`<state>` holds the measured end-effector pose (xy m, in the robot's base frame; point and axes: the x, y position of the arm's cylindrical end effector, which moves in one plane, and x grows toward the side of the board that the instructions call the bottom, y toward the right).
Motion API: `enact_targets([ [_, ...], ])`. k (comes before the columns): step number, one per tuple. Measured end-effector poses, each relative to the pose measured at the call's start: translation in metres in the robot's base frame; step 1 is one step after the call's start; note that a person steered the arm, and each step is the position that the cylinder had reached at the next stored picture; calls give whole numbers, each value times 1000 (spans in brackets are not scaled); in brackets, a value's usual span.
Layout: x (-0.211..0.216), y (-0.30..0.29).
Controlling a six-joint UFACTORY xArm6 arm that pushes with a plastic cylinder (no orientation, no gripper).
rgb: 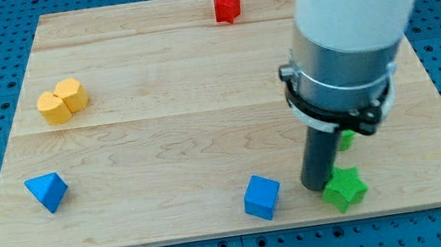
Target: Move the blue cube towards blue triangle
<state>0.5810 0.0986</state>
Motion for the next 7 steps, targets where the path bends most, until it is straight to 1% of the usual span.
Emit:
enact_targets([
  [1, 20, -1],
  [2, 23, -28],
  [3, 23, -69],
  [4, 8, -103],
  [5, -5, -119],
  [6, -10, -101],
  [7, -27, -100],
])
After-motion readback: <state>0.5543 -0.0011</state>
